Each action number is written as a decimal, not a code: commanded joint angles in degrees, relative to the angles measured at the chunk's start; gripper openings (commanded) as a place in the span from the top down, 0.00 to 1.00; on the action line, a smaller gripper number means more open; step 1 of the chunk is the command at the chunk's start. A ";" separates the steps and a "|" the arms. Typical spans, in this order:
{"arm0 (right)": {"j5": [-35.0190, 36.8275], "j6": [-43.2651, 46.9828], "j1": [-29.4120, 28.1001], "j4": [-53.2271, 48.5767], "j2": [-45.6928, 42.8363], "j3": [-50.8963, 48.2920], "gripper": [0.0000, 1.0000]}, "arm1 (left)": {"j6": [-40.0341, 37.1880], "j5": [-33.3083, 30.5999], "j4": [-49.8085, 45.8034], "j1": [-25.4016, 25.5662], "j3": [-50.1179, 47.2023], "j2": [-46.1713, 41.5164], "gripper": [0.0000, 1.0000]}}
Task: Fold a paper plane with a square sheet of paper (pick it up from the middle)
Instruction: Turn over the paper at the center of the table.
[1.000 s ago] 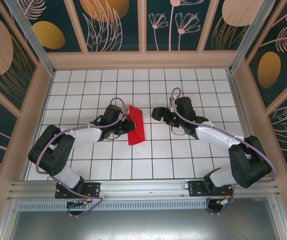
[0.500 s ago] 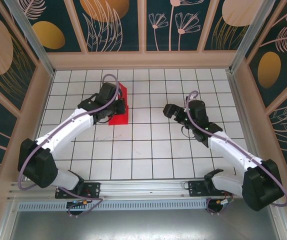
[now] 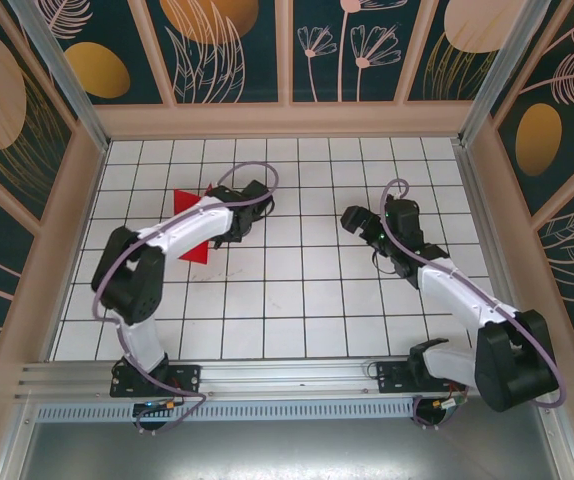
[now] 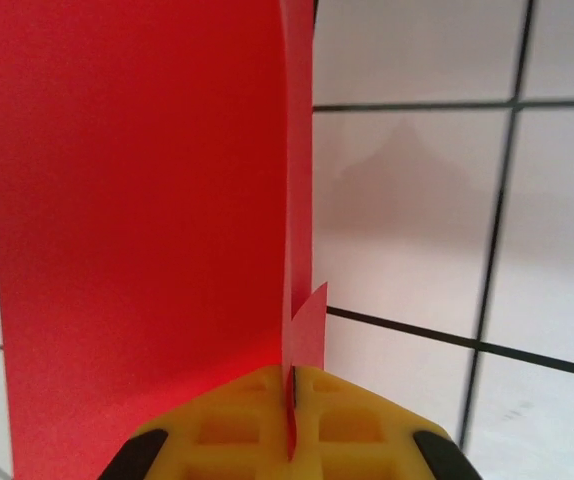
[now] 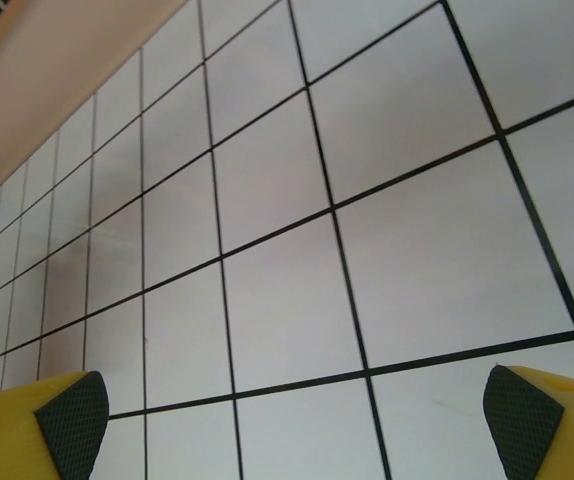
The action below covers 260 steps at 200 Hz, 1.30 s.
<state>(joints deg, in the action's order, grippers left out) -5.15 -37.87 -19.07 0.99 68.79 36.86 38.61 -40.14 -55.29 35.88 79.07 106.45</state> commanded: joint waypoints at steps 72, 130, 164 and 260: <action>-3.38 1.44 4.26 -1.35 2.86 1.51 0.01 | 3.53 -0.20 -0.18 5.85 9.66 14.98 0.98; -3.51 0.98 6.17 -1.61 2.34 0.49 0.01 | 0.20 9.08 6.49 5.84 11.13 15.39 0.85; -4.72 0.62 6.34 -1.17 3.04 0.97 0.01 | -2.22 19.48 12.96 5.81 11.86 12.35 0.57; -14.19 -0.98 2.97 3.34 10.36 4.37 0.13 | 4.21 49.26 43.17 -5.66 -7.13 -9.83 0.01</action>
<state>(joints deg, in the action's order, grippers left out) -15.70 -38.17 -13.56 1.28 76.71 37.89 38.44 5.23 -20.23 34.48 78.39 102.28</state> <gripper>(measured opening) 0.902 0.977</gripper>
